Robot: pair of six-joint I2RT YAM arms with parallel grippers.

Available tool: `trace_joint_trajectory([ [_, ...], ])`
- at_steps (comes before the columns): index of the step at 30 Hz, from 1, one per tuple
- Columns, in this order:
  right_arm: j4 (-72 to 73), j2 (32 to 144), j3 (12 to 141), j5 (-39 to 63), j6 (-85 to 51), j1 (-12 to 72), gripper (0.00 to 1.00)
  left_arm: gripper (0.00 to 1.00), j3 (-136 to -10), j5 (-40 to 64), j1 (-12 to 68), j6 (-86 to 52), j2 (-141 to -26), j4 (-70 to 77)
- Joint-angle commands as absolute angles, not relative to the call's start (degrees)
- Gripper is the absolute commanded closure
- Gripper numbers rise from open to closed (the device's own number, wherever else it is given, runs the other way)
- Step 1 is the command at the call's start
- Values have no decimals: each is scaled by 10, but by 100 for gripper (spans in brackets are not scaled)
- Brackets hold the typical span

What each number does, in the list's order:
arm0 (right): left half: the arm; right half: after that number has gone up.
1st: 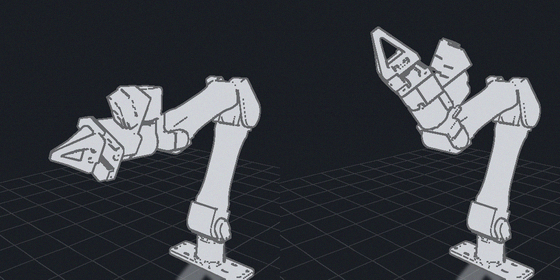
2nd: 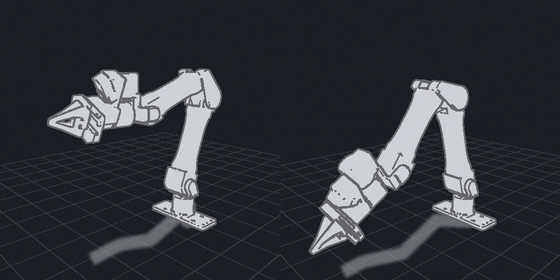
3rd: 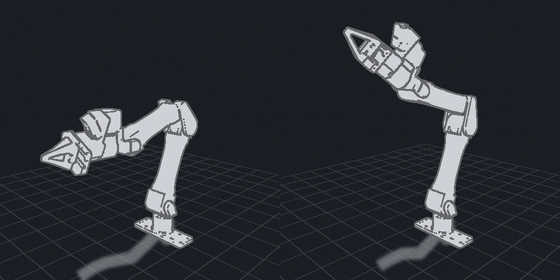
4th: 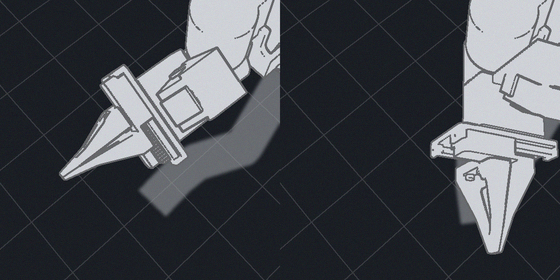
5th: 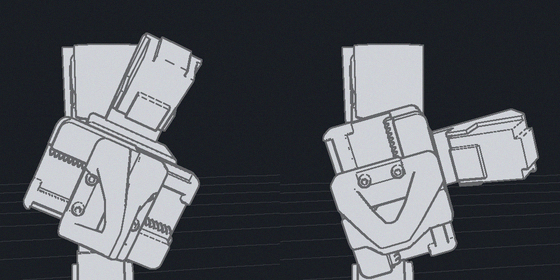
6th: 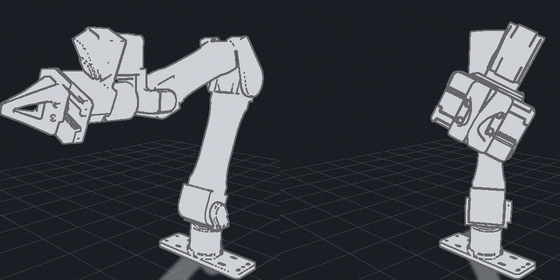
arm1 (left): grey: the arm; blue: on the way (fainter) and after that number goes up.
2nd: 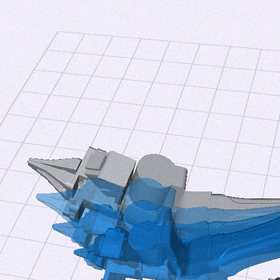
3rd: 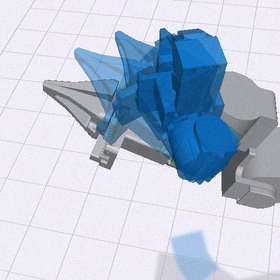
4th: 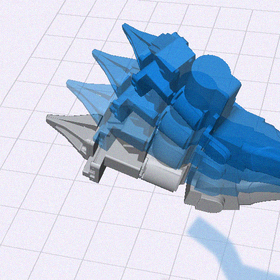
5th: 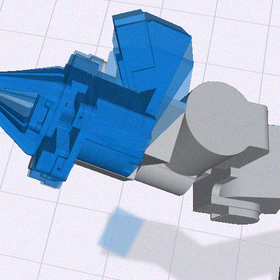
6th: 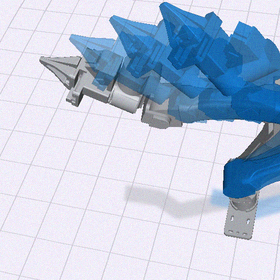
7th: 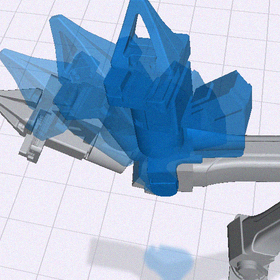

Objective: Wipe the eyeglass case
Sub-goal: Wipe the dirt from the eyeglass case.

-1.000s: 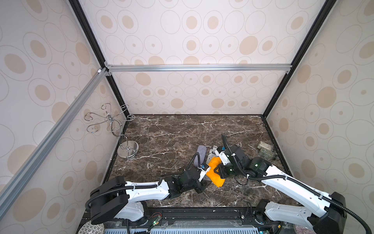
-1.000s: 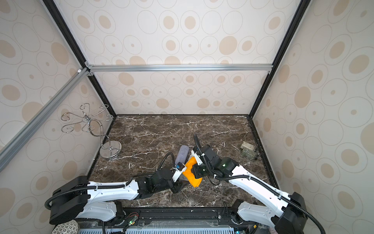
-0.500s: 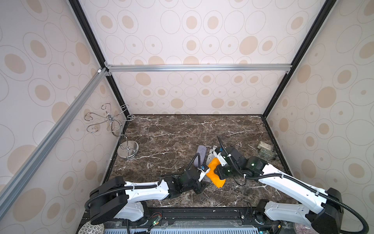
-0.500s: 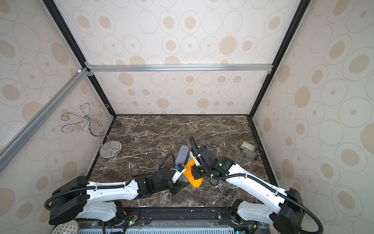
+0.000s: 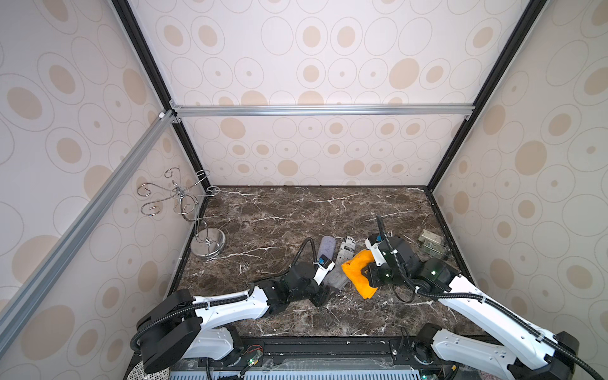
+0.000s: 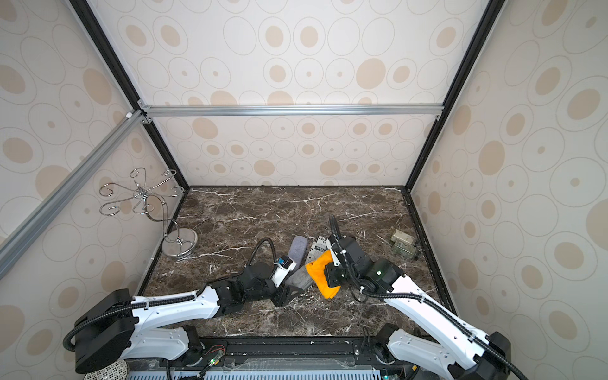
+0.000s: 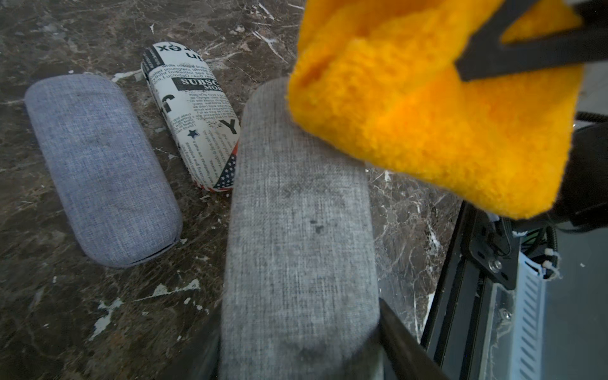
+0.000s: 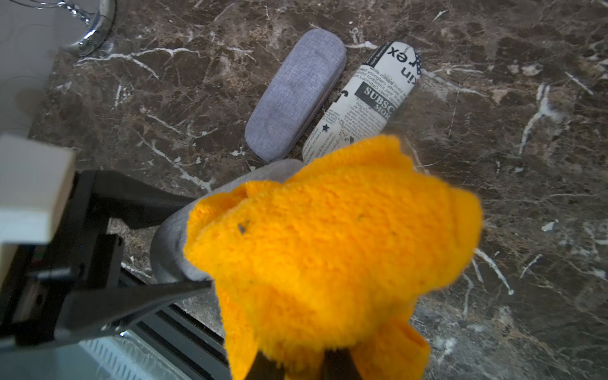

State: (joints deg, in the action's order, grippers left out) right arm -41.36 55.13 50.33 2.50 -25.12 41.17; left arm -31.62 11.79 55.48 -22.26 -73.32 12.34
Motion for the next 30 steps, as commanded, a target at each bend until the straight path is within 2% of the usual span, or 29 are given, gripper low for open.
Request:
trace_joint_trajectory([
  [1,-438,546,495,64,-226,431,100,60,-313,153,527,-253,-721,146],
  [3,-447,554,497,48,-223,464,100,60,-315,164,514,-258,-721,140],
  [8,-392,577,486,89,-227,529,100,60,-310,265,479,-280,-733,177],
  [10,-387,591,488,83,-225,536,100,60,-319,291,474,-272,-736,165],
  [16,-463,634,530,-44,-225,520,100,60,-340,285,475,-222,-726,80],
  [20,-475,640,538,-39,-227,453,100,60,-338,293,477,-212,-721,72],
  [23,-505,649,552,-76,-224,435,100,60,-333,284,481,-210,-707,72],
  [27,-514,654,564,-8,-195,438,100,60,-333,274,481,-210,-699,74],
  [30,-487,651,560,32,-188,479,100,60,-339,273,482,-209,-707,74],
])
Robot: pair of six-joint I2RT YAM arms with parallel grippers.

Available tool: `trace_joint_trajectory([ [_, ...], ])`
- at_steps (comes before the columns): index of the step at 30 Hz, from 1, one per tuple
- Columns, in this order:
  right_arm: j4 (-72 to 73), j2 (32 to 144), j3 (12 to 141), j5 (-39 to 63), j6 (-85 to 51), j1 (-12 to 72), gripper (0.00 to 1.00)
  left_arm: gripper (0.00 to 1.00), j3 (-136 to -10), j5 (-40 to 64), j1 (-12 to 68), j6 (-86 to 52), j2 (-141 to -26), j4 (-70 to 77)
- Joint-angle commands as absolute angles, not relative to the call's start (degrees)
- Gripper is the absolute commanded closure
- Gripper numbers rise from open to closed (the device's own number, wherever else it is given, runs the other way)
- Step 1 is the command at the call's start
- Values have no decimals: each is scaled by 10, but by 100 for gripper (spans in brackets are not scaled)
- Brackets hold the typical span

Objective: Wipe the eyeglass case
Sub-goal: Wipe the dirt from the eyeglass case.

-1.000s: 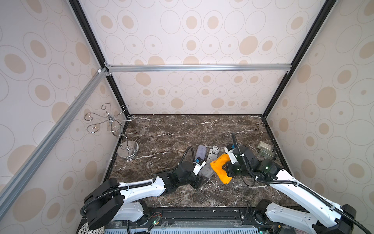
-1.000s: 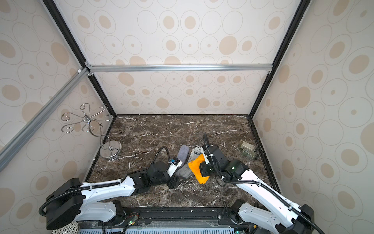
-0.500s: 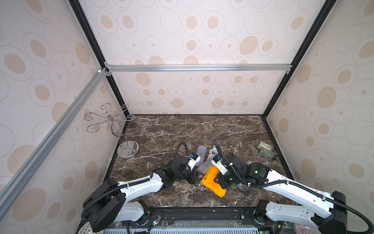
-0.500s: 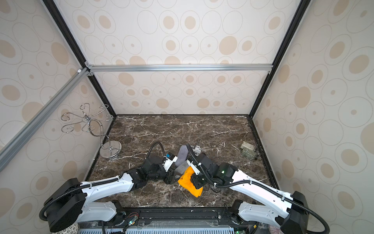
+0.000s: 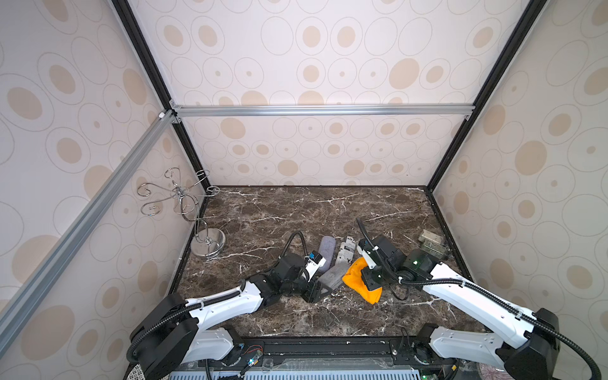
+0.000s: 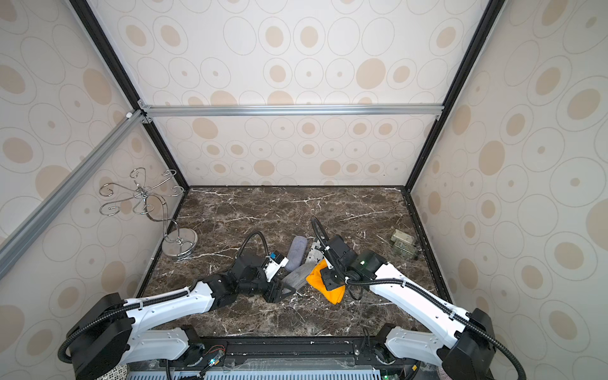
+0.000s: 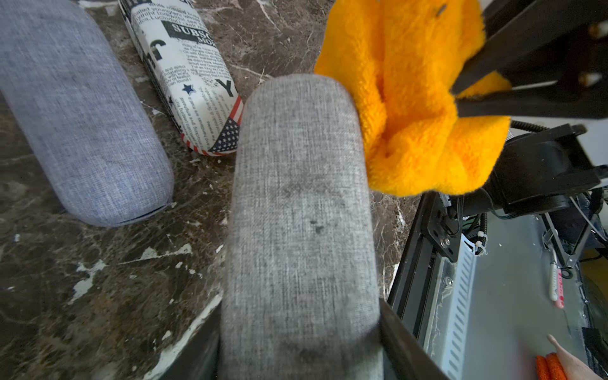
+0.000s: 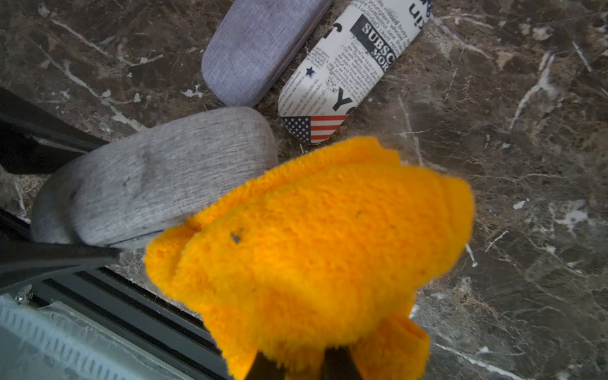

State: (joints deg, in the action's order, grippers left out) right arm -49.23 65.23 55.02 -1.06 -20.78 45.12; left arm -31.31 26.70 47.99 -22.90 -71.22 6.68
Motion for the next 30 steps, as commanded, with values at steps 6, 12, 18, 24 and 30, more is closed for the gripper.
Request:
trace_joint_trajectory([
  [6,-495,705,584,54,-179,539,100,60,-350,243,485,-194,-718,63],
  [12,-508,732,592,-12,-199,524,100,60,-368,221,495,-164,-718,15],
  [18,-555,730,596,-53,-205,445,100,60,-376,195,516,-152,-719,-14],
  [24,-537,733,612,32,-182,466,100,60,-389,187,529,-151,-729,-8],
  [30,-523,784,643,51,-190,540,100,60,-415,179,541,-144,-755,-12],
])
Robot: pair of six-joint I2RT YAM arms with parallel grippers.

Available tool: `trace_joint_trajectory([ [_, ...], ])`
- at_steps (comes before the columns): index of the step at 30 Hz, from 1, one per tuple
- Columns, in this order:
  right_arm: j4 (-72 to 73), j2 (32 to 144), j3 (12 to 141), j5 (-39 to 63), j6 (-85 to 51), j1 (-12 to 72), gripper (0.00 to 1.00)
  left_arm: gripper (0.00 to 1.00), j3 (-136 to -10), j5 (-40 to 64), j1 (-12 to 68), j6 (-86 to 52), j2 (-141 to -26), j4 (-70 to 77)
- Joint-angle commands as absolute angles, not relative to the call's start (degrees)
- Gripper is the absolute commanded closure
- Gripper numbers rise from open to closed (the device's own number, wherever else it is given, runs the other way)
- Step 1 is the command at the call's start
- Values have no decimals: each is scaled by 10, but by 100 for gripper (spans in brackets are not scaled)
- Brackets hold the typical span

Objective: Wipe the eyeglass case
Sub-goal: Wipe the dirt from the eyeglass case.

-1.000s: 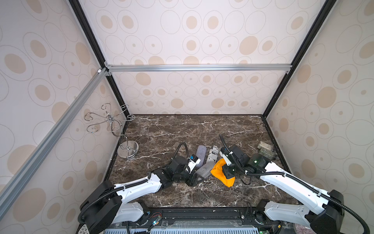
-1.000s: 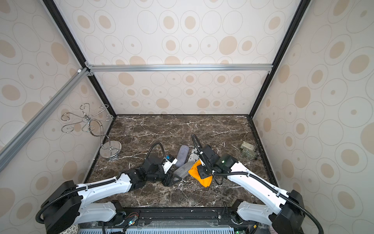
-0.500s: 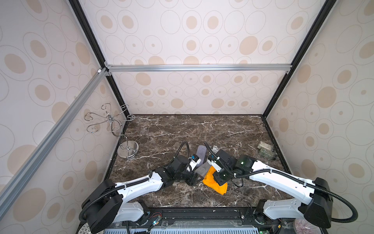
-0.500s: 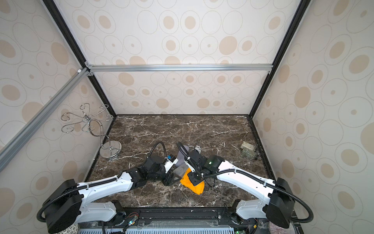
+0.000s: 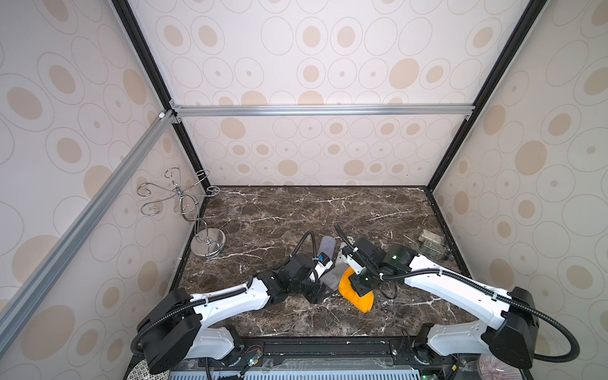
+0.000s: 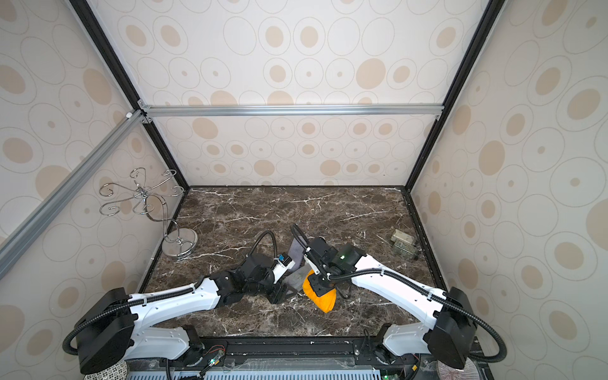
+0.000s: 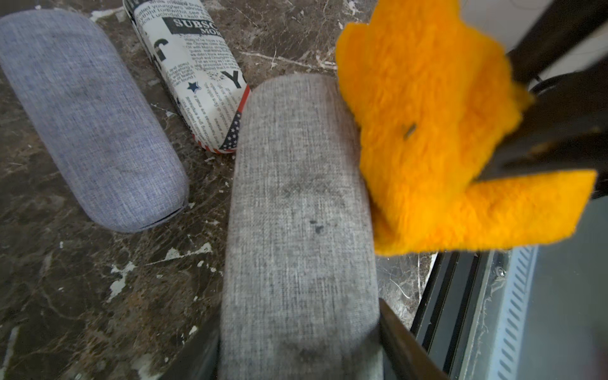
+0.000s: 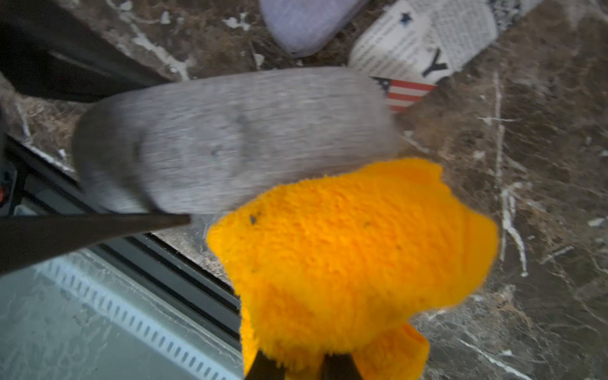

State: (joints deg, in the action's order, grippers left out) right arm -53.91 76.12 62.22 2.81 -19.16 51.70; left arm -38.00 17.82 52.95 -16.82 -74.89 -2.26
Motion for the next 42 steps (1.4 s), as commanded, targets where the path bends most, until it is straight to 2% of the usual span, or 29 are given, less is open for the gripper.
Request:
trace_joint_trajectory([
  [1,-516,789,641,56,-194,542,100,60,-418,179,542,-144,-757,-13],
  [5,-500,784,624,29,-216,535,100,60,-419,169,544,-141,-753,-22],
  [13,-520,741,569,22,-224,404,100,61,-402,175,544,-134,-722,-32],
  [19,-473,716,562,121,-216,411,100,61,-399,183,544,-140,-729,-14],
  [26,-446,747,572,137,-235,478,100,61,-404,192,545,-145,-739,4],
  [29,-449,744,568,91,-246,476,100,61,-402,196,545,-148,-738,0],
  [38,-486,688,531,11,-260,361,100,61,-364,207,538,-188,-702,18],
  [42,-478,649,518,45,-244,353,100,60,-344,246,513,-263,-696,53],
])
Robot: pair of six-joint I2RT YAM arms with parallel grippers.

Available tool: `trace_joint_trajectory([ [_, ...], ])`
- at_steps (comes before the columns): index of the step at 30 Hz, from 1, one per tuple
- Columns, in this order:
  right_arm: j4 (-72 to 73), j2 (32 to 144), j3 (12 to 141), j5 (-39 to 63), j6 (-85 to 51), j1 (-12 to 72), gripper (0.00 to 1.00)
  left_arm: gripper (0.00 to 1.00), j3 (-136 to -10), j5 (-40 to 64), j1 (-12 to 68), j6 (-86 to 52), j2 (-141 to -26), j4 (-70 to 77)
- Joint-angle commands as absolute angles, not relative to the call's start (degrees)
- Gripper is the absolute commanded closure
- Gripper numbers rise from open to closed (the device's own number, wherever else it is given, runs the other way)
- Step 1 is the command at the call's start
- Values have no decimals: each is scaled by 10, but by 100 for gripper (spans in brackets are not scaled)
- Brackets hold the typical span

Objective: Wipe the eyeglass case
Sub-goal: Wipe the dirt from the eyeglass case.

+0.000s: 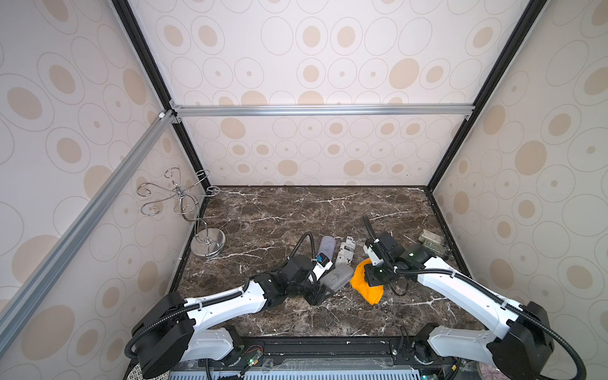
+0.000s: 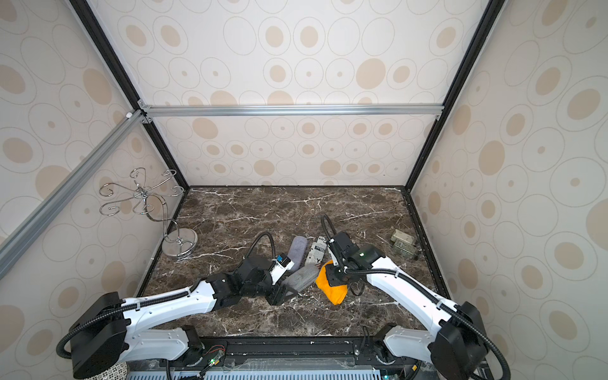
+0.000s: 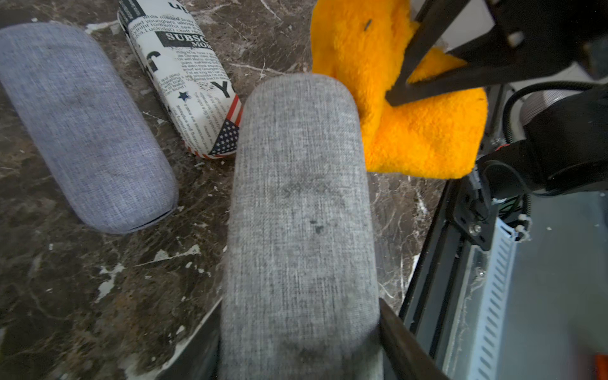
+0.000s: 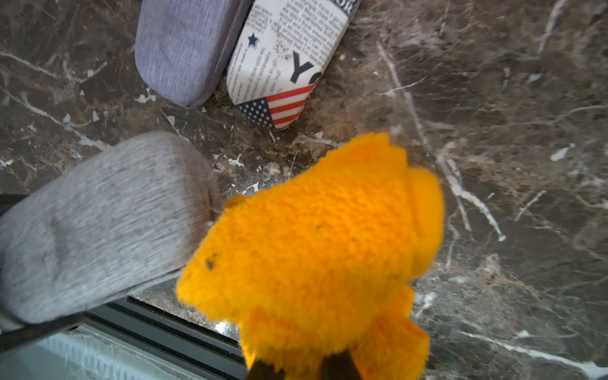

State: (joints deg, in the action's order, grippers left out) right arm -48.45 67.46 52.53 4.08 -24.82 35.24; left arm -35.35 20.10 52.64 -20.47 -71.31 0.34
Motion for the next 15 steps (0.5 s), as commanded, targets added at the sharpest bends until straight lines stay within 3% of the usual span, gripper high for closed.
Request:
trace_joint_trajectory([
  [1,-472,640,512,59,-243,353,100,60,-337,256,503,-285,-691,71],
  [8,-427,577,464,104,-246,371,100,60,-329,380,422,-430,-691,127],
  [15,-362,587,461,70,-260,478,100,60,-352,474,386,-508,-716,145],
])
